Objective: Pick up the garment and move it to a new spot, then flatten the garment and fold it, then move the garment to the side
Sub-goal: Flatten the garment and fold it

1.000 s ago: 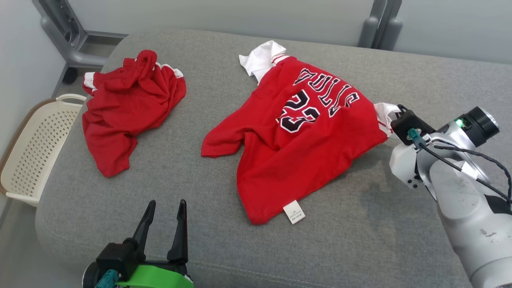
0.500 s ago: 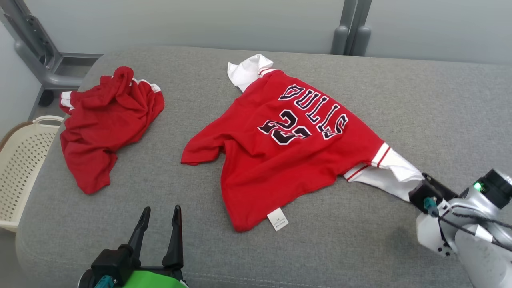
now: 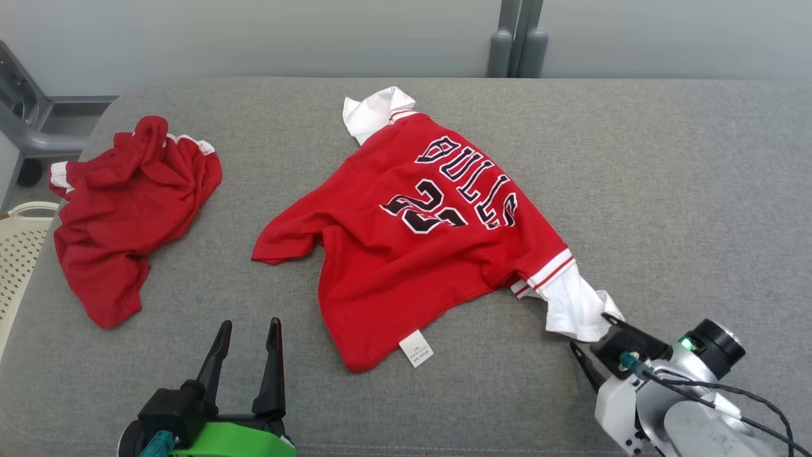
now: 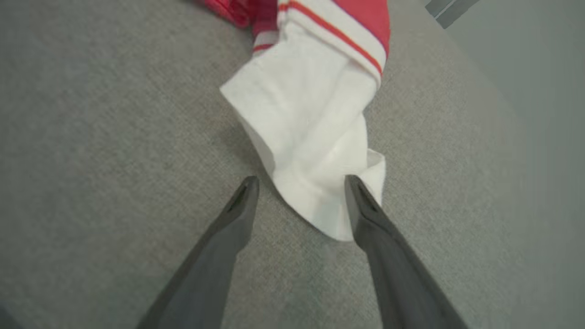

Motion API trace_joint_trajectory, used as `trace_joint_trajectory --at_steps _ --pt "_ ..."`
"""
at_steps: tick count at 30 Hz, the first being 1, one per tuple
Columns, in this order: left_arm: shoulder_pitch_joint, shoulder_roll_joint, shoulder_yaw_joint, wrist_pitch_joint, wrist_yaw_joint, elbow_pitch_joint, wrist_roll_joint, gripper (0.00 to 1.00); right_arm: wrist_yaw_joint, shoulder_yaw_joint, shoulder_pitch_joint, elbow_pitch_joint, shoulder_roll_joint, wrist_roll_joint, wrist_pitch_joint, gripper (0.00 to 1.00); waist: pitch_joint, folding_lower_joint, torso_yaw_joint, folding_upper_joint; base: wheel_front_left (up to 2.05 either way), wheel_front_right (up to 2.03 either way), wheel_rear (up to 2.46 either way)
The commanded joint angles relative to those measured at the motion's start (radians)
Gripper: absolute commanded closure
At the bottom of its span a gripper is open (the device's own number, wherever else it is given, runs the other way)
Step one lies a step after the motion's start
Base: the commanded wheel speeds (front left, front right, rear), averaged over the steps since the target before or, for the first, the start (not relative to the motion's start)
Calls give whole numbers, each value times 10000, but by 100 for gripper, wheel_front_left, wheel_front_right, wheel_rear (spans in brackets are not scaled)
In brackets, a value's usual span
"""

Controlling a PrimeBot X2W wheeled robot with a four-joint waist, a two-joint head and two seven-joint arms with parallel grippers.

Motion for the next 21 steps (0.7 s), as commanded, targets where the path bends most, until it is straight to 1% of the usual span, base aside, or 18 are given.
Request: trace_joint_trajectory --at_steps 1,3,6,10,13,14,17,18,21 --pt "-83 20 47 3 -18 31 23 0 -18 -188 138 -284 -18 397 92 0 -33 0 -68 -1 0 0 0" --pt "-89 18 46 3 -13 45 9 0 -18 -588 324 -773 47 992 224 0 -65 0 -104 -1 0 0 0" --pt "-76 20 27 3 11 42 -18 0 -18 -1565 702 -1633 293 1732 365 0 -138 0 -128 -1 0 0 0" --pt "-34 20 71 3 27 62 -42 0 -18 -2750 1380 -2560 630 1790 744 0 -231 0 -162 -1 0 0 0" --pt "69 20 92 3 63 49 -7 0 -18 -3655 1818 -3030 1048 1835 879 0 -325 0 -179 -1 0 0 0" --pt "87 20 128 4 64 64 31 0 -18 -4029 1965 -3149 1297 1964 878 0 -370 0 -180 -1 0 0 0" --pt "174 21 271 3 104 85 81 0 -16 -5271 2278 -3404 2119 2747 616 0 -503 0 -210 -1 0 0 0" --pt "226 21 300 4 115 96 93 0 -18 -5642 2334 -3413 2248 3079 536 0 -543 0 -227 -1 0 0 0" --pt "333 21 419 3 173 175 135 0 -15 -5915 2482 -3356 2502 4075 56 0 -676 0 -293 -1 0 0 0"
